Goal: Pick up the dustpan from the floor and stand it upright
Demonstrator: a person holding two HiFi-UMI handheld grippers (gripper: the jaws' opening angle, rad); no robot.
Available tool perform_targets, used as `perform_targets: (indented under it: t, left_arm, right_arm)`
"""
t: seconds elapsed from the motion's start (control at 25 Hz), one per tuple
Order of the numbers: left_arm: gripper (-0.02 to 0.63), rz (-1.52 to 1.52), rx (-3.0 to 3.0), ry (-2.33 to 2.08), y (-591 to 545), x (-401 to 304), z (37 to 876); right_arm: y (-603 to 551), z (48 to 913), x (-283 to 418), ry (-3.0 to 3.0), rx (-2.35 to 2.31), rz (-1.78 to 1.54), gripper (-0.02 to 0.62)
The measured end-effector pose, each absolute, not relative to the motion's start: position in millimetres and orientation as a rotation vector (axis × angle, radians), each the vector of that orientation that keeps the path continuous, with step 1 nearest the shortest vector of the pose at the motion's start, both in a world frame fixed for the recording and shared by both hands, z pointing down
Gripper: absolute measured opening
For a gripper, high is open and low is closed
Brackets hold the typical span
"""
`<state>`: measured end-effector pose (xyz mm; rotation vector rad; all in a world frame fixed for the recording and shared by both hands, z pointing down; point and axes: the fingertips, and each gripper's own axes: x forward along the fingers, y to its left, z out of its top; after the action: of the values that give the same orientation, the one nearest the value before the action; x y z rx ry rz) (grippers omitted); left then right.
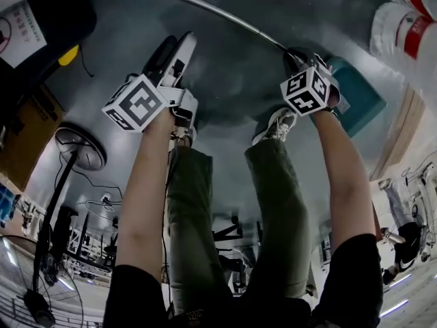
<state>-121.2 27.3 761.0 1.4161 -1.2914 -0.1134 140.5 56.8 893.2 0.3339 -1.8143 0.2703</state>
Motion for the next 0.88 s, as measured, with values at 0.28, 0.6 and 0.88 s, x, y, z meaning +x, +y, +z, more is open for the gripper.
perform_targets:
  t: [0.28, 0.6, 0.88]
  left_arm:
    - [0.330, -0.106, 1.644, -1.269, -37.0, -115.3, 673.9]
    - [0.328, 0.016, 1.935, -1.189, -73.7, -80.8, 603.7]
    - [0.181, 0.068, 2.070, -1.171, -79.2, -66.5, 575.8]
  right_arm:
    - [54.7, 843.7, 124.2, -1.880, 0.403, 0.273, 0.072]
    - [40.0, 816.8, 117.9, -1.906, 0.496, 0.296, 0.074]
    - [41.6, 807.5, 114.1, -1.910, 0.509, 0.305, 0.074]
